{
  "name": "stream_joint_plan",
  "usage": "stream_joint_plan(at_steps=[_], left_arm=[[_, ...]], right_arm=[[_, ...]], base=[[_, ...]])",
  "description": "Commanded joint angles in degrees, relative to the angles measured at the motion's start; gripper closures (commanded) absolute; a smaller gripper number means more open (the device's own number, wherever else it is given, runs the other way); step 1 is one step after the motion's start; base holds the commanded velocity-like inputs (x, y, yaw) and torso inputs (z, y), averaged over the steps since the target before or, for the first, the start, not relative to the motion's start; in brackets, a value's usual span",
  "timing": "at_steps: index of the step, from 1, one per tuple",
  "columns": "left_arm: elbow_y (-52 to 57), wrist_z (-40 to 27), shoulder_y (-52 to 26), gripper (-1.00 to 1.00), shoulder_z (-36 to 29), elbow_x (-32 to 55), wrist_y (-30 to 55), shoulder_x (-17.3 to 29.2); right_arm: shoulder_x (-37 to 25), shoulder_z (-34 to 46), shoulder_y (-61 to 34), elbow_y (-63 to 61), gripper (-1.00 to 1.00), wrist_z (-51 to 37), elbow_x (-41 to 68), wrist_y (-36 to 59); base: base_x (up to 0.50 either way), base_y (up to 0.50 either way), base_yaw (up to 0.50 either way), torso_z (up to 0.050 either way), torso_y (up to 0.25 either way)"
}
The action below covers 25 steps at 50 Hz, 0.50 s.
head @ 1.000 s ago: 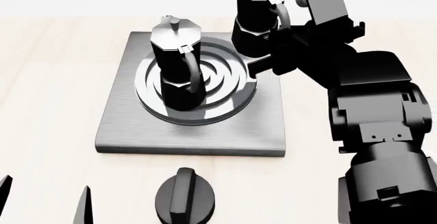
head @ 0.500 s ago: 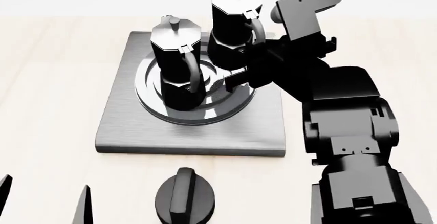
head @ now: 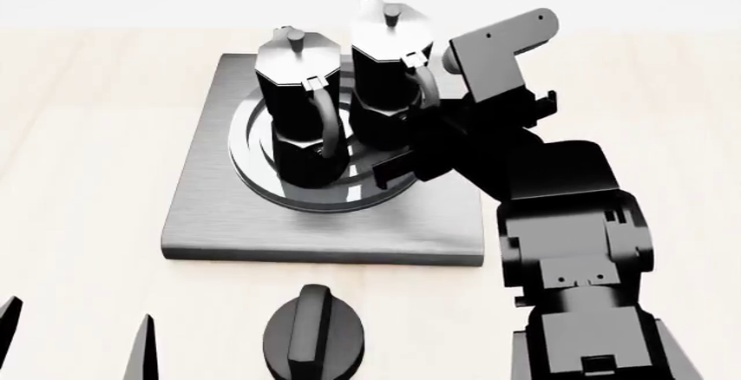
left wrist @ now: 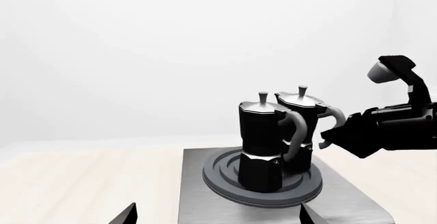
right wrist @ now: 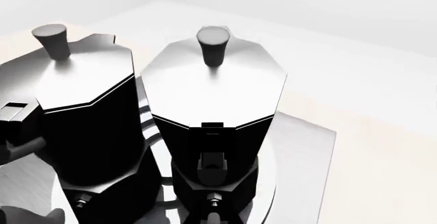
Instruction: Put both moka pots on the stove.
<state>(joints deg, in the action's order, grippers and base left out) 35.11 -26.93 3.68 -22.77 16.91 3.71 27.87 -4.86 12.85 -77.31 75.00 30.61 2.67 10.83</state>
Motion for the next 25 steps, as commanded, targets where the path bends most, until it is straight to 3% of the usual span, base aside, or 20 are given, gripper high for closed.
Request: stream_joint_plan(at_steps=[1, 19, 20, 25], left_arm=[[-0.05, -0.04, -0.08, -1.0, -0.12, 0.06, -0.06, 0.07], [-0.06, -0.21, -0.05, -1.0, -0.19, 0.19, -0.25, 0.19], [-0.09, -0.19, -0.06, -1.0, -0.22, 0.2, -0.26, 0.19], [-0.25, -0.15, -0.12, -1.0, -0.35, 0.23, -0.32, 0.15]], right_arm=[[0.64, -2.87, 0.12, -0.04, 1.0, -0.23, -1.36, -0.45], [1.21, -2.55, 1.51, -0.03, 1.0, -0.81, -2.42, -0.03], [1.24, -2.45, 1.49, -0.04, -1.0, -0.62, -2.47, -0.04], [0.86, -2.73, 1.49, -0.04, -1.0, -1.18, -2.35, -1.27]], base=[[0.0, 0.0, 0.0, 0.0, 0.0], [0.0, 0.0, 0.0, 0.0, 0.0], [0.0, 0.0, 0.0, 0.0, 0.0], [0.0, 0.0, 0.0, 0.0, 0.0]])
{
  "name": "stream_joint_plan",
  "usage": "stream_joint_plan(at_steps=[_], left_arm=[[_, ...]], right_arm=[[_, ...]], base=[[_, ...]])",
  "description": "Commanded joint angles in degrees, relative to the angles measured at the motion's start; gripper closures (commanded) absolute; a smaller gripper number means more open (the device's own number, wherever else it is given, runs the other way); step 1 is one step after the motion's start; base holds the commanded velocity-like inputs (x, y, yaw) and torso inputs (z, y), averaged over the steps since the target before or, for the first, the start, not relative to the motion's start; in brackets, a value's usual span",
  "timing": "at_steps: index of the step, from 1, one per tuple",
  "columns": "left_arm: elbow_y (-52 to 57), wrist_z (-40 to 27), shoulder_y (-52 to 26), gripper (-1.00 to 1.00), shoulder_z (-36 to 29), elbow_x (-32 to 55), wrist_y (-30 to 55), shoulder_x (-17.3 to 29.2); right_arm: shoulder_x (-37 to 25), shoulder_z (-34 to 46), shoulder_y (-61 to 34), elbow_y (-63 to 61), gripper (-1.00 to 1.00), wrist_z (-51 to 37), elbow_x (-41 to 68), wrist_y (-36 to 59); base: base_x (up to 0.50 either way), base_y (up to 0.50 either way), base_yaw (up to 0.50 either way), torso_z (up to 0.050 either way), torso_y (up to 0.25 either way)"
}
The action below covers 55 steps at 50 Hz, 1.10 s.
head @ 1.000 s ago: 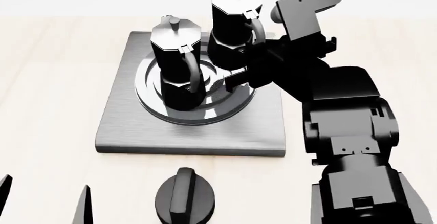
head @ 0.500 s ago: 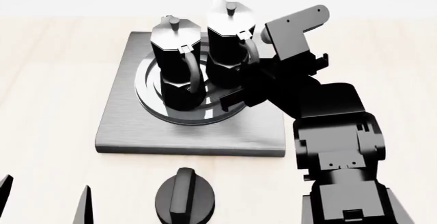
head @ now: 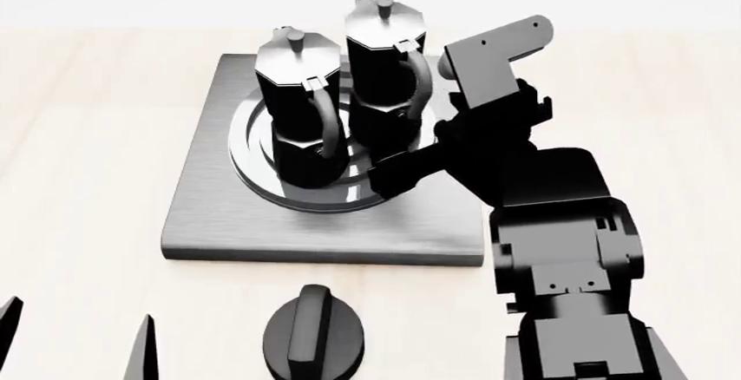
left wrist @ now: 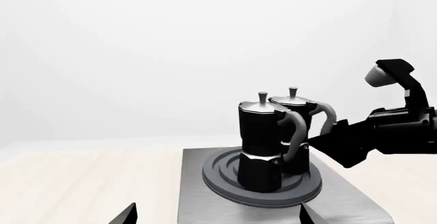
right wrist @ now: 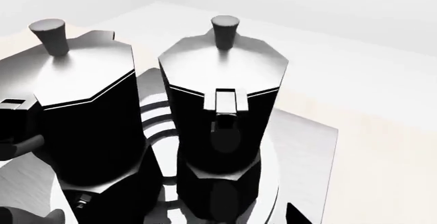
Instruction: Put both moka pots on the stove.
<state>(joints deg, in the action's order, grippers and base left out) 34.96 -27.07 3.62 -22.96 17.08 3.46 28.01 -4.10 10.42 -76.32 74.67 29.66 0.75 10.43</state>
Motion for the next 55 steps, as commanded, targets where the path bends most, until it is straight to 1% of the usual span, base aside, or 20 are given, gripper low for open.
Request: stream_joint_plan(at_steps=[1, 5, 10, 11, 13, 16, 17, 19, 20, 24, 26, 31, 32, 33, 35, 38, 43, 44, 49, 55], left_arm=[[-0.08, -0.03, -0.09, -1.0, -0.17, 0.09, -0.06, 0.0], [-0.24, 0.0, -0.19, -1.0, -0.35, 0.01, -0.06, -0.06], [-0.2, -0.05, -0.22, -1.0, -0.32, 0.08, -0.03, 0.03], [-0.22, -0.09, -0.21, -1.0, -0.3, 0.08, -0.04, 0.02], [-0.25, -0.08, -0.23, -1.0, -0.45, -0.03, -0.03, -0.01], [-0.04, -0.14, -0.2, -1.0, -0.5, -0.03, 0.03, 0.04], [-0.05, -0.19, -0.19, -1.0, -0.49, -0.07, 0.03, 0.04], [-0.19, -0.17, -0.23, -1.0, -0.58, -0.11, 0.0, 0.0], [-0.07, -0.15, -0.27, -1.0, -0.79, -0.25, 0.1, -0.04], [-0.03, -0.13, -0.41, -1.0, -0.99, -0.31, 0.25, -0.06], [-0.17, -0.1, -0.44, -1.0, -1.05, -0.31, 0.19, -0.09], [0.35, -0.31, -0.37, -1.0, -0.96, -0.3, 0.35, 0.08], [0.19, -0.28, -0.43, -1.0, -0.99, -0.31, 0.33, 0.07], [0.18, -0.29, -0.44, -1.0, -0.99, -0.29, 0.32, 0.07], [-0.03, -0.21, -0.51, -1.0, -1.03, -0.28, 0.19, 0.03], [-0.28, -0.17, -0.49, -1.0, -1.04, -0.22, 0.01, 0.0], [-0.36, -0.19, -0.38, -1.0, -1.21, -0.44, -0.23, 0.0], [-0.4, -0.18, -0.36, -1.0, -1.23, -0.44, -0.27, 0.0], [-0.05, -0.36, -0.07, -1.0, -1.16, -0.55, -0.43, 0.18], [0.01, -0.43, -0.03, -1.0, -1.2, -0.58, -0.52, 0.24]], right_arm=[[0.06, -0.38, 0.45, 0.3, -1.0, -0.13, -0.37, -1.06], [0.06, -0.82, 0.15, 0.29, -1.0, 0.0, -0.02, -1.63], [-0.19, -2.42, 0.15, -0.01, -1.0, 0.93, 1.52, -6.46], [-0.46, -3.04, 1.23, -2.92, -1.0, 0.72, 2.15, -6.16], [-1.91, -4.64, 10.94, -20.11, -1.0, 0.05, 4.45, 6.09], [-2.99, -6.07, 19.16, -45.89, -1.0, -1.38, 6.38, 13.9], [-3.19, -6.26, 20.64, -52.31, -1.0, -1.99, 6.54, 15.54], [-3.48, -7.41, 23.8, -60.65, -1.0, -2.24, 8.2, 18.49], [-3.49, -8.25, 26.02, -66.8, -1.0, -4.0, 8.27, 19.94], [-2.35, -11.95, 30.85, -81.97, -1.0, -8.02, 10.81, 25.16], [-1.3, -12.52, 33.63, -86.58, -1.0, -11.49, 9.19, 23.14], [0.61, -13.7, 38.17, -92.36, -1.0, -15.97, 8.21, 19.84], [0.17, -12.02, 39.89, -92.96, -1.0, -18.24, 4.3, 15.95], [0.39, -12.01, 40.41, -93.14, -1.0, -19.25, 3.66, 14.86], [1.7, -13.98, 41.81, -95.81, -1.0, -20.8, 5.62, 15.53], [2.78, -15.67, 43.84, -98.1, -1.0, -23.89, 6.87, 12.24], [1.22, -12.71, 49.92, -102.79, -1.0, -24.64, 5.15, 10.67], [1.26, -12.55, 50.65, -102.87, -1.0, -25.66, 4.05, 8.93], [0.59, -12.05, 56.05, -106.2, -1.0, -26.58, 4.04, 7.91], [-0.34, -11.6, 59.64, -107.31, -1.0, -27.65, 3.32, 6.18]], base=[[0.0, 0.0, 0.0, 0.0, 0.0], [0.0, 0.0, 0.0, 0.0, 0.0], [0.0, 0.0, 0.0, 0.0, 0.0], [0.0, 0.0, 0.0, 0.0, 0.0], [0.0, 0.0, 0.0, 0.0, 0.0], [0.0, 0.0, 0.0, 0.0, 0.0], [0.0, 0.0, 0.0, 0.0, 0.0], [0.0, 0.0, 0.0, 0.0, 0.0], [0.0, 0.0, 0.0, 0.0, 0.0], [0.0, 0.0, 0.0, 0.0, 0.0], [0.0, 0.0, 0.0, 0.0, 0.0], [0.0, 0.0, 0.0, 0.0, 0.0], [0.0, 0.0, 0.0, 0.0, 0.0], [0.0, 0.0, 0.0, 0.0, 0.0], [0.0, 0.0, 0.0, 0.0, 0.0], [0.0, 0.0, 0.0, 0.0, 0.0], [0.0, 0.0, 0.0, 0.0, 0.0], [0.0, 0.0, 0.0, 0.0, 0.0], [0.0, 0.0, 0.0, 0.0, 0.0], [0.0, 0.0, 0.0, 0.0, 0.0]])
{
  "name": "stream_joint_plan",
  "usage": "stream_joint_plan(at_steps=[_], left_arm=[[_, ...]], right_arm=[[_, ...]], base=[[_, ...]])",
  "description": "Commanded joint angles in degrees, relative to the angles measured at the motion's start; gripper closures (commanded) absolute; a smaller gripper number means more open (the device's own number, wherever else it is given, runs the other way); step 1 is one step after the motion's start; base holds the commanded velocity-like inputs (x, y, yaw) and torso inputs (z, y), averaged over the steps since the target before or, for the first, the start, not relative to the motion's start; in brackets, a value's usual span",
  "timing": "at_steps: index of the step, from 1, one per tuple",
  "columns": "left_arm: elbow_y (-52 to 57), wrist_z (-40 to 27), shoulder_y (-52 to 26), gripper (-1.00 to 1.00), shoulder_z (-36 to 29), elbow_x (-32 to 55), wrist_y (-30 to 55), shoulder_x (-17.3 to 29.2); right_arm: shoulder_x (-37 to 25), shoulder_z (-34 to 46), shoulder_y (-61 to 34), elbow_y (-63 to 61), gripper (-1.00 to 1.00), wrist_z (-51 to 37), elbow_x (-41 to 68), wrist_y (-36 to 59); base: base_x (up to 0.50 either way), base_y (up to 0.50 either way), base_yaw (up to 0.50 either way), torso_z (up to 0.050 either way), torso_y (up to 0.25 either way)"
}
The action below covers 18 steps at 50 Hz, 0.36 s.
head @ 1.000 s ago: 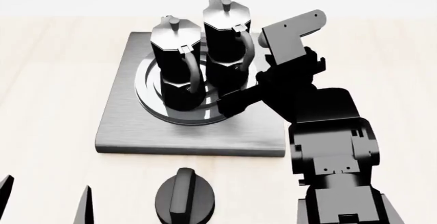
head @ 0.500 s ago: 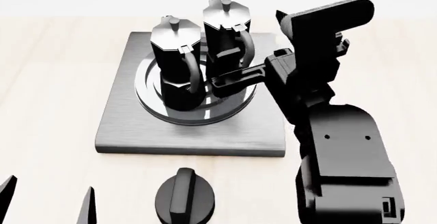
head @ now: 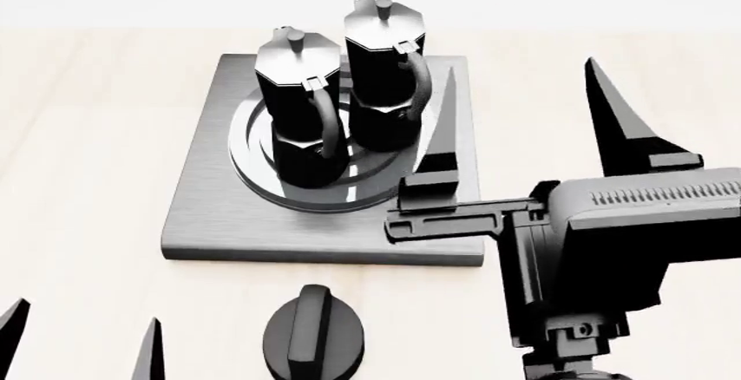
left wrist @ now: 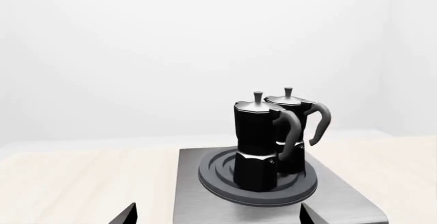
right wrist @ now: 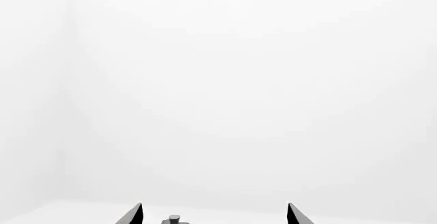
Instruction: Put both moka pots on the stove.
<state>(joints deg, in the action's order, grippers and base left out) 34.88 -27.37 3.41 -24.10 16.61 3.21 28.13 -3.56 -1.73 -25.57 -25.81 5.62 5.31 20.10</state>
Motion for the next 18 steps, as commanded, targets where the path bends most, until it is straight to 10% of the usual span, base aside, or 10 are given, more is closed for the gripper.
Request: stream_joint_plan(at_steps=[1, 18], left_arm=[[0.09, -0.16, 0.21, -1.0, -0.01, -0.13, -0.35, 0.15], [0.26, -0.49, 0.36, -1.0, 0.35, 0.08, -0.62, 0.49]], right_arm=[[-1.04, 0.63, 9.89, -6.97, -1.0, -3.65, -1.23, -3.77], [-2.25, 1.43, 20.14, -7.81, -1.0, -4.9, -0.29, -9.68]], base=[[0.0, 0.0, 0.0, 0.0, 0.0], [0.0, 0.0, 0.0, 0.0, 0.0]])
